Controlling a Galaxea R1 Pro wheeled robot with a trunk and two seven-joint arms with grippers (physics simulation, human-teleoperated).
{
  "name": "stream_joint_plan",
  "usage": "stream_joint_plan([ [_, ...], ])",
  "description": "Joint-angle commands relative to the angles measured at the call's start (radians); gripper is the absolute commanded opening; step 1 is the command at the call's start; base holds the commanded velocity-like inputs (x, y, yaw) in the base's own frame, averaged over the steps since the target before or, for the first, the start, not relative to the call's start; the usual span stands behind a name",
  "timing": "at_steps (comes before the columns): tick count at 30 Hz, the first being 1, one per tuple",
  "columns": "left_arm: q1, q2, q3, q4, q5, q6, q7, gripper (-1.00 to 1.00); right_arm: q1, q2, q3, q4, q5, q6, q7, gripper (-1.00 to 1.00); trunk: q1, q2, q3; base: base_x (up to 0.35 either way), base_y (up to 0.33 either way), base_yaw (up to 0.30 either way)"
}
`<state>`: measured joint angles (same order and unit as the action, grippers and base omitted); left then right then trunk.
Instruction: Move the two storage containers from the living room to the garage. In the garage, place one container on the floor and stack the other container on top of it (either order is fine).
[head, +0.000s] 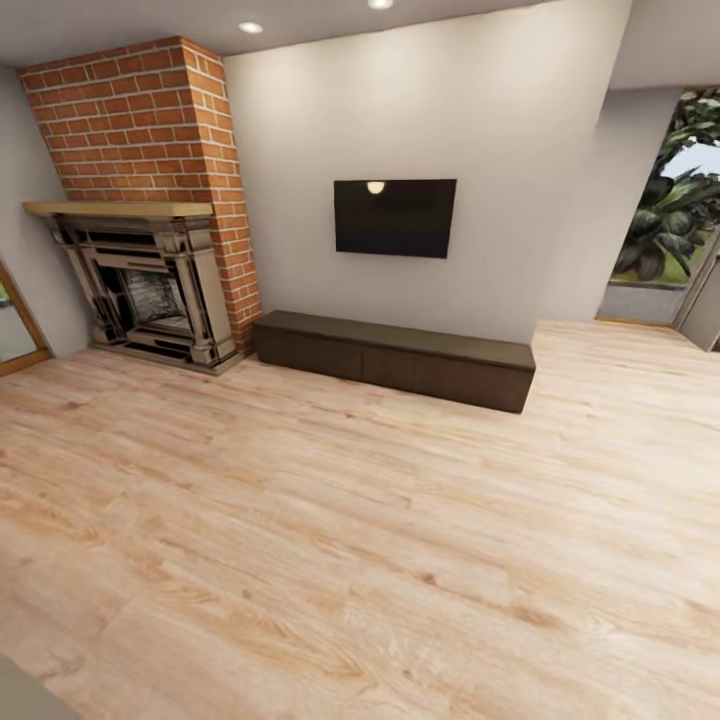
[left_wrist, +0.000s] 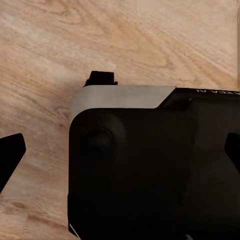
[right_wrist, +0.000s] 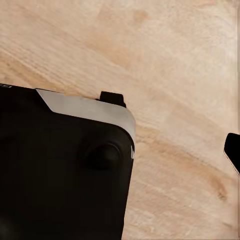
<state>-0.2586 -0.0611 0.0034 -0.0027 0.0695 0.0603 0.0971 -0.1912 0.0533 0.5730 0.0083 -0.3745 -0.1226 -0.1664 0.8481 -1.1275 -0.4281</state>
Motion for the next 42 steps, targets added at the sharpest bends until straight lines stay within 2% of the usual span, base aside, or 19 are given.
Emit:
stream_joint_plan([
  [1, -0.001, 0.0, 0.0, 0.0, 0.007, 0.003, 0.003, 1.0, -0.001, 0.0, 0.008, 0.001, -0.009, -0.003, -0.002, 1.0, 0.001, 0.0, -0.001, 0.322, 0.0, 0.005],
  [28, -0.001, 0.0, 0.0, 0.0, 0.007, 0.003, 0.003, 1.0, -0.001, 0.002, 0.008, 0.001, -0.009, -0.003, -0.002, 1.0, 0.001, 0.0, -0.001, 0.322, 0.0, 0.004],
  [42, -0.001, 0.0, 0.0, 0.0, 0.007, 0.003, 0.003, 1.0, -0.001, 0.002, 0.008, 0.001, -0.008, -0.003, -0.002, 1.0, 0.001, 0.0, -0.001, 0.322, 0.0, 0.244],
])
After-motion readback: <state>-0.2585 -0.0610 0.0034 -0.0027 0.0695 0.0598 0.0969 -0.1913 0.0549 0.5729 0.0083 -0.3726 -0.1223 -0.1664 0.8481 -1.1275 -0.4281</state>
